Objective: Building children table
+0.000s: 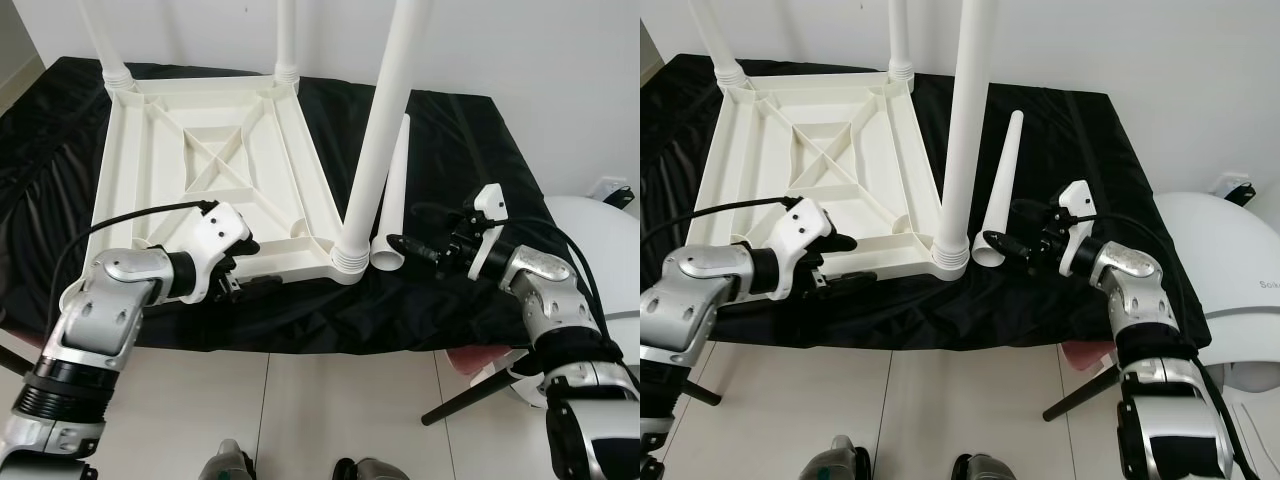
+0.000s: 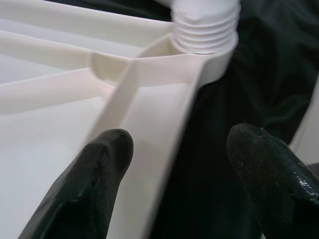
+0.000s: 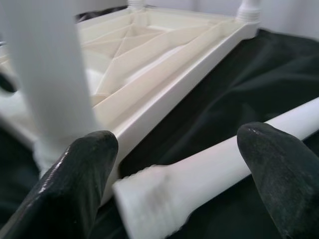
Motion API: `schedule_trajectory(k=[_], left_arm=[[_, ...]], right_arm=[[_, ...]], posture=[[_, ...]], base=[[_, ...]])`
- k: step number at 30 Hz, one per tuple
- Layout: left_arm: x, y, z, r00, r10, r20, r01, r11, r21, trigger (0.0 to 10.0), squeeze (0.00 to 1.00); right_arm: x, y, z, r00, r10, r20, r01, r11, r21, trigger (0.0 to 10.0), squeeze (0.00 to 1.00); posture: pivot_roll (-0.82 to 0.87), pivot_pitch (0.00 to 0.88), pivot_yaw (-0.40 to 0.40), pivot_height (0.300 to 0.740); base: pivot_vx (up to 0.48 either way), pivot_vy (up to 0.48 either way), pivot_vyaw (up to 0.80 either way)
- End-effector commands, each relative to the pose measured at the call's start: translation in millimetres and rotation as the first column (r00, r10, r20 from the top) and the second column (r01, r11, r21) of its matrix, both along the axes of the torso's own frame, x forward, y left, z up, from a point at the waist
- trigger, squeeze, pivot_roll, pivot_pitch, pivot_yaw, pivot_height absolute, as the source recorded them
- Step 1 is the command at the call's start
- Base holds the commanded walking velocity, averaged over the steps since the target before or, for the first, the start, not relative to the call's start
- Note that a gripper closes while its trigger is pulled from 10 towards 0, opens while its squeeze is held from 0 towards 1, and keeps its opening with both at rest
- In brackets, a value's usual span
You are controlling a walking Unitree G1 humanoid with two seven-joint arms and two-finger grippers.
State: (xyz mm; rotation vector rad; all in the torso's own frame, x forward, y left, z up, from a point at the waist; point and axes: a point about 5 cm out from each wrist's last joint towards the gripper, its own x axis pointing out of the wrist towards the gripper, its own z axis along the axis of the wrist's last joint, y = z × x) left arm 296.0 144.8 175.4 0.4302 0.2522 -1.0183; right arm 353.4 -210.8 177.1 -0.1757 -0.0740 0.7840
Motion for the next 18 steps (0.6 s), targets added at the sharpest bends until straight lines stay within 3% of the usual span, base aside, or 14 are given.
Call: schedule_trajectory(k=[1,5,8,12,14,18], left_arm=[[5.2,-0.2,-3,0.993,0.106,0.05,-0.107,0.994,0.012,10.0,0.0],[8.5,-1.8,-4,0.989,0.135,0.054,-0.135,0.991,0.006,10.0,0.0],[5.8,-10.1,-7,0.991,0.122,0.051,-0.123,0.992,0.013,10.0,0.0],[4.8,-12.1,-8,0.992,0.12,0.05,-0.12,0.993,0.015,10.0,0.0],[3.2,-15.1,-10,0.991,0.128,0.044,-0.129,0.992,0.018,10.0,0.0],[3.2,-16.4,-9,0.99,0.131,0.046,-0.132,0.991,0.014,10.0,0.0]], right_arm=[[3.6,0.3,1,1.0,-0.026,0.013,0.026,1.0,0.004,10.0,0.0],[8.3,6.3,2,1.0,-0.024,0.015,0.024,1.0,0.003,10.0,0.0],[22.4,22.0,14,0.999,-0.033,0.038,0.033,0.999,0.014,10.0,0.0],[26.0,25.8,18,0.998,-0.038,0.048,0.038,0.999,0.015,10.0,0.0],[36.8,34.3,29,0.994,-0.096,0.061,0.093,0.995,0.041,10.0,0.0],[41.1,40.7,35,0.993,-0.103,0.061,0.1,0.993,0.056,10.0,0.0]], posture=[[0.09,0.06,-0.04,0.74],[0.1,0.06,-0.041,0.74],[0.11,0.069,-0.046,0.74],[0.11,0.069,-0.048,0.74],[0.12,0.075,-0.054,0.74],[0.13,0.075,-0.057,0.74]], base=[[0.0,0.0,0.0],[0.0,0.0,0.0],[0.0,0.0,0.0],[0.0,0.0,0.0],[0.0,0.0,0.0],[0.0,0.0,0.0]])
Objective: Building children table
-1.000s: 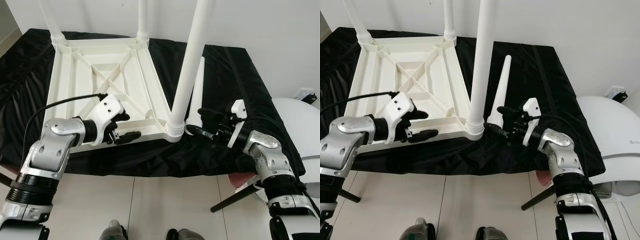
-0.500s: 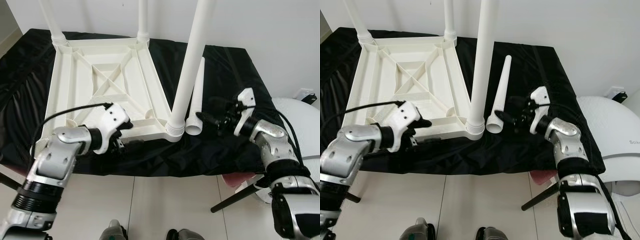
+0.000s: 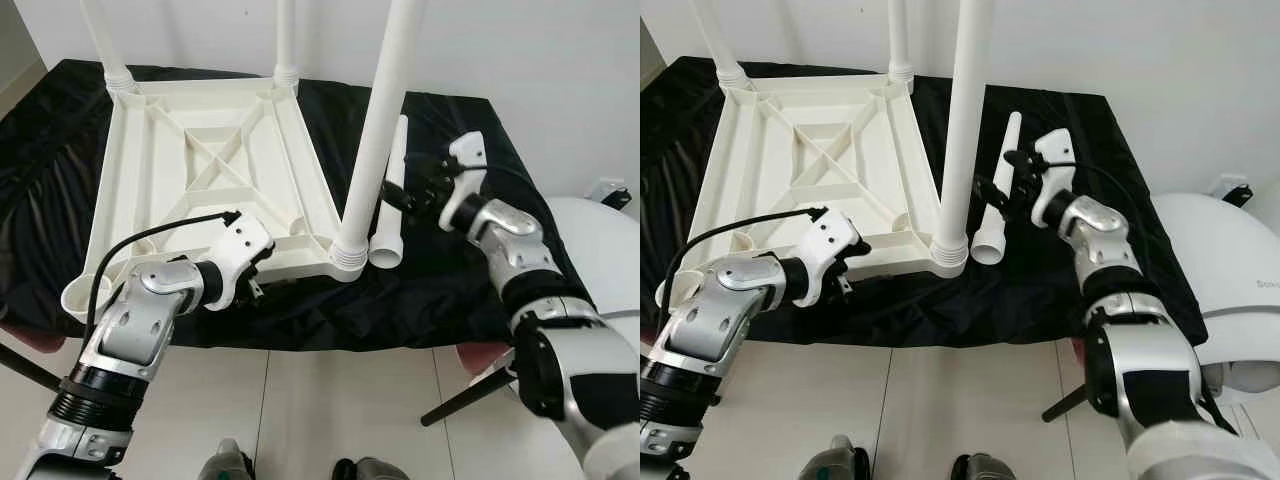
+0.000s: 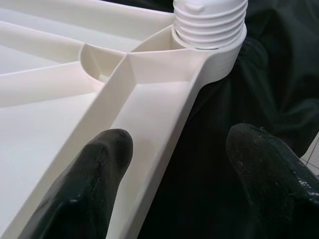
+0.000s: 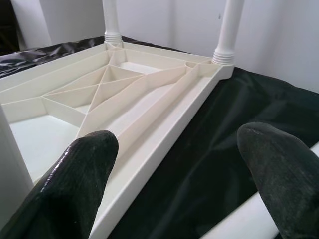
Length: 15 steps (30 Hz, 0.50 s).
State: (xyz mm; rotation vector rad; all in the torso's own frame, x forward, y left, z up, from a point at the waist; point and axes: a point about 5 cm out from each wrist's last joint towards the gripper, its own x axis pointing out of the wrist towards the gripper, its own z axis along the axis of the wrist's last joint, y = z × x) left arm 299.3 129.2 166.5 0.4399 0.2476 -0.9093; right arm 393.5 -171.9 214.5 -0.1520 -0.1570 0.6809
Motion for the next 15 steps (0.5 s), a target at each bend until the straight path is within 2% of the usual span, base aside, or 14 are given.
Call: schedule_trajectory(k=[1,5,7,10,13,15], left_arm=[[0.0,-0.8,0,0.999,0.03,0.012,-0.03,1.0,0.006,10.0,0.0],[-0.2,-1.9,0,1.0,0.029,0.011,-0.029,1.0,0.004,10.0,0.0],[-0.6,-2.7,0,0.999,0.03,0.013,-0.03,1.0,0.006,10.0,0.0],[0.6,-1.8,1,0.999,0.038,0.017,-0.038,0.999,0.004,10.0,0.0],[0.9,-1.5,2,0.999,0.04,0.017,-0.04,0.999,0.002,10.0,0.0],[1.3,-1.7,2,0.999,0.04,0.017,-0.04,0.999,0.001,10.0,0.0]], right_arm=[[1.0,1.8,-3,1.0,-0.008,-0.01,0.008,1.0,-0.005,10.0,0.0],[6.3,4.9,7,0.999,-0.039,0.012,0.039,0.999,-0.009,10.0,0.0],[7.3,4.9,13,1.0,-0.02,0.022,0.02,1.0,-0.014,10.0,0.0],[4.2,3.3,16,0.997,0.077,0.014,-0.077,0.997,0.005,10.0,0.0],[4.3,1.6,17,0.997,0.077,0.015,-0.077,0.997,0.004,10.0,0.0],[5.8,-4.1,15,1.0,0.015,0.009,-0.015,1.0,-0.027,10.0,0.0]], posture=[[0.13,0.075,-0.057,0.74],[0.12,0.07,-0.054,0.74],[0.13,0.07,-0.054,0.74],[0.12,0.066,-0.055,0.74],[0.12,0.065,-0.055,0.74],[0.12,0.06,-0.051,0.74]], base=[[0.0,0.0,0.0],[0.0,0.0,0.0],[0.0,0.0,0.0],[0.0,0.0,0.0],[0.0,0.0,0.0],[0.0,0.0,0.0]])
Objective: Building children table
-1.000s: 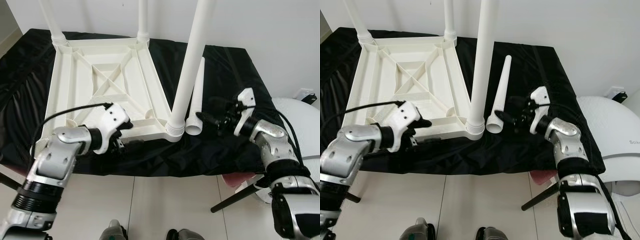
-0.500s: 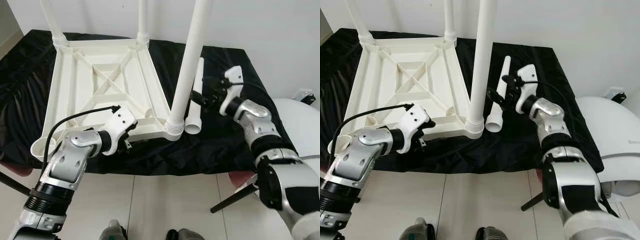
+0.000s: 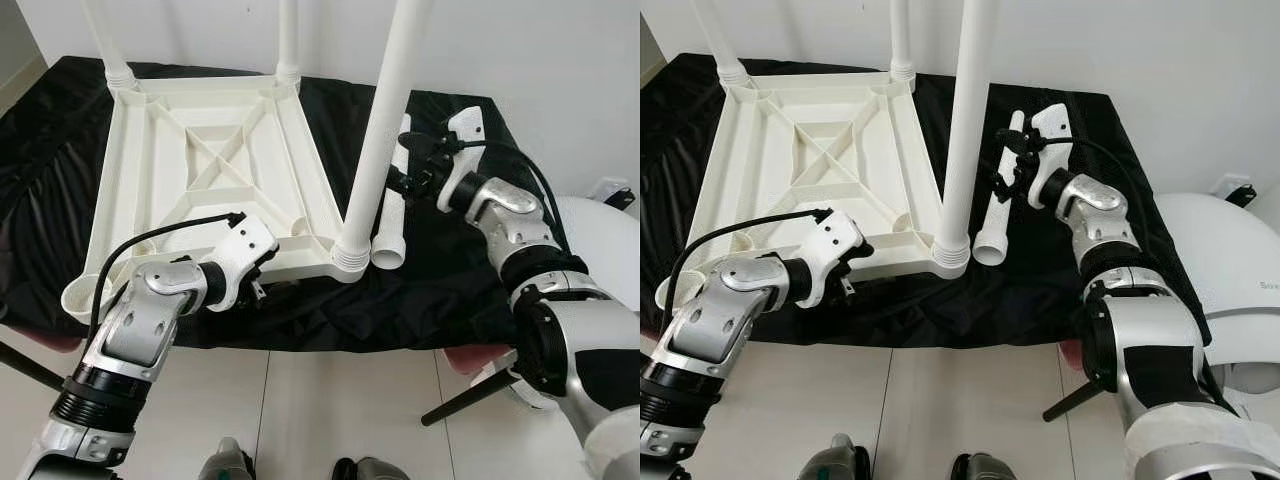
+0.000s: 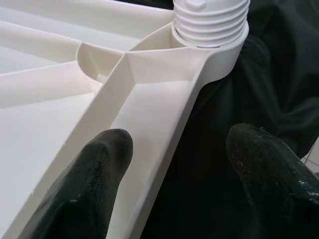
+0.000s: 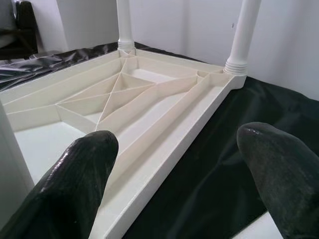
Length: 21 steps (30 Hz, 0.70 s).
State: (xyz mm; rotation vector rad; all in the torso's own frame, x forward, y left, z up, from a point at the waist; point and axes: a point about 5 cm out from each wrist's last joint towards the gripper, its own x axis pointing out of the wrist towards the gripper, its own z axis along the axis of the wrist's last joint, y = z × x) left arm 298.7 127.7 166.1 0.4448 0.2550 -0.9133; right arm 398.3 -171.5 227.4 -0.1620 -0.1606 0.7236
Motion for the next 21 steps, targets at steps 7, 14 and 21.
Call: schedule_trajectory(k=[7,14,21], left_arm=[[4.1,-0.7,3,0.999,0.041,0.023,-0.041,0.999,-0.005,10.0,0.0],[5.2,-1.4,5,0.999,0.037,0.027,-0.037,0.999,-0.006,10.0,0.0],[5.7,-1.3,4,0.999,0.039,0.026,-0.039,0.999,-0.006,10.0,0.0]], right_arm=[[-4.4,-2.1,-2,0.994,0.111,-0.024,-0.112,0.994,-0.021,10.0,0.0],[-13.1,13.3,-8,0.943,0.328,-0.061,-0.331,0.943,-0.04,10.0,0.0],[-2.0,5.3,-3,0.996,0.087,-0.015,-0.088,0.992,-0.087,10.0,0.0]], posture=[[0.11,0.057,-0.046,0.74],[0.11,0.059,-0.047,0.74],[0.11,0.065,-0.048,0.74]], base=[[0.0,0.0,0.0],[0.0,0.0,0.0],[0.0,0.0,0.0]])
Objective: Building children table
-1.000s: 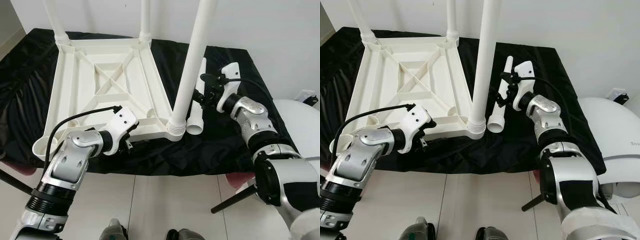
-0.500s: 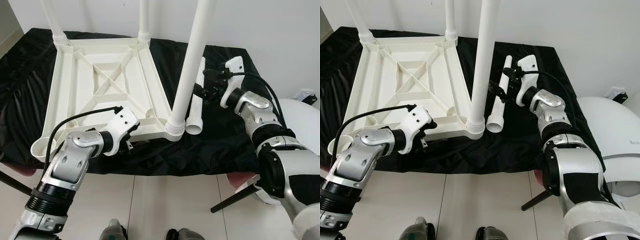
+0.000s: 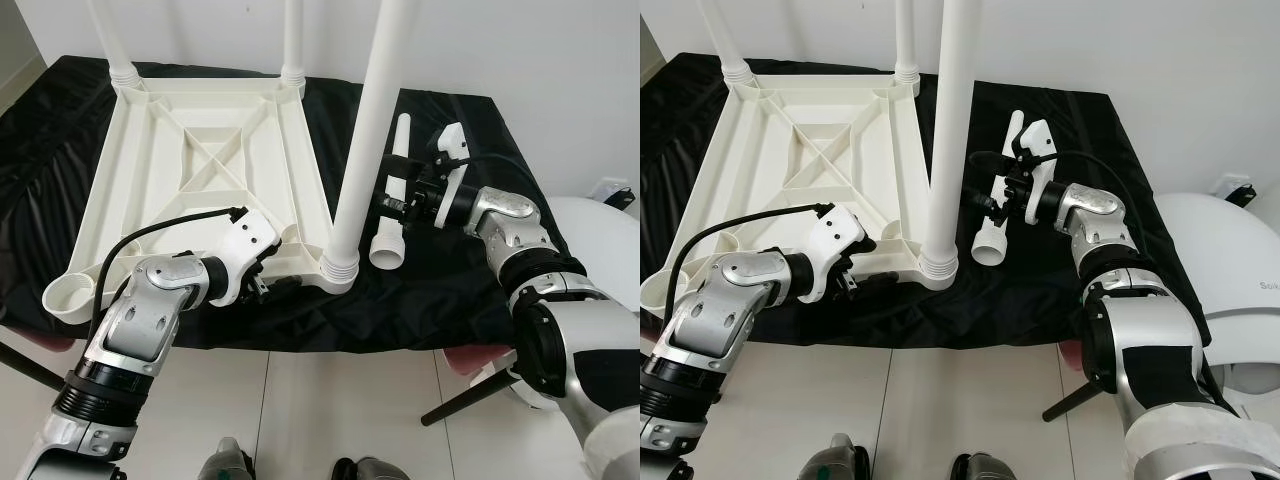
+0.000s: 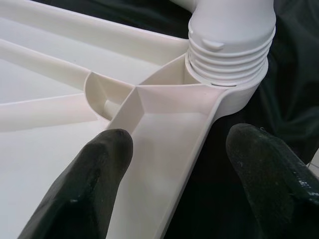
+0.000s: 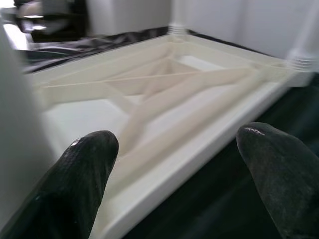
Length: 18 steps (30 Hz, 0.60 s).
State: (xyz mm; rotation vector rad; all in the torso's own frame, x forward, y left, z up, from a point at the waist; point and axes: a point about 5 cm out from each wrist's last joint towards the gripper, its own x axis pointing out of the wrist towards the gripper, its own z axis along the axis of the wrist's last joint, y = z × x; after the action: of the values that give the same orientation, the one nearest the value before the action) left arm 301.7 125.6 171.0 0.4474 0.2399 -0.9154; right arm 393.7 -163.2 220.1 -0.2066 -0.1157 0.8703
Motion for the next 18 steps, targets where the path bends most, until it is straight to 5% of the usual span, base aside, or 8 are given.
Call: schedule_trajectory(k=[1,5,7,8,11,15,18], left_arm=[[2.9,0.5,0,0.999,0.045,0.013,-0.045,0.999,-0.003,10.0,0.0],[3.0,0.2,0,0.999,0.044,0.012,-0.044,0.999,-0.003,10.0,0.0],[2.0,1.1,-1,0.999,0.04,0.006,-0.04,0.999,-0.001,10.0,0.0],[1.5,1.7,-1,0.999,0.037,0.006,-0.037,0.999,0.003,10.0,0.0],[1.3,1.8,-1,0.999,0.037,0.006,-0.037,0.999,0.004,10.0,0.0],[1.3,2.0,-1,0.999,0.035,0.007,-0.035,0.999,0.005,10.0,0.0],[3.1,1.2,-1,0.999,0.034,0.007,-0.034,0.999,0.004,10.0,0.0]], right_arm=[[5.2,-4.4,8,0.995,-0.097,0.028,0.097,0.995,0.005,10.0,0.0],[6.9,-3.0,11,0.993,-0.116,0.026,0.115,0.993,0.031,10.0,0.0],[2.7,6.0,10,1.0,0.0,0.028,-0.002,0.999,0.042,10.0,0.0],[-3.4,12.9,7,0.989,0.146,0.008,-0.146,0.988,0.053,10.0,0.0],[-6.6,15.5,5,0.976,0.216,-0.007,-0.215,0.975,0.052,10.0,0.0],[-19.4,20.7,-3,0.897,0.438,-0.066,-0.439,0.899,-0.001,10.0,0.0],[-9.4,18.0,4,0.965,0.264,-0.005,-0.264,0.964,-0.022,10.0,0.0]], posture=[[0.11,0.067,-0.048,0.74],[0.11,0.066,-0.047,0.74],[0.11,0.066,-0.046,0.74],[0.11,0.066,-0.047,0.74],[0.11,0.065,-0.046,0.74],[0.11,0.062,-0.044,0.74],[0.1,0.061,-0.043,0.74]], base=[[0.0,0.0,0.0],[0.0,0.0,0.0],[0.0,0.0,0.0],[0.0,0.0,0.0],[0.0,0.0,0.0],[0.0,0.0,0.0],[0.0,0.0,0.0]])
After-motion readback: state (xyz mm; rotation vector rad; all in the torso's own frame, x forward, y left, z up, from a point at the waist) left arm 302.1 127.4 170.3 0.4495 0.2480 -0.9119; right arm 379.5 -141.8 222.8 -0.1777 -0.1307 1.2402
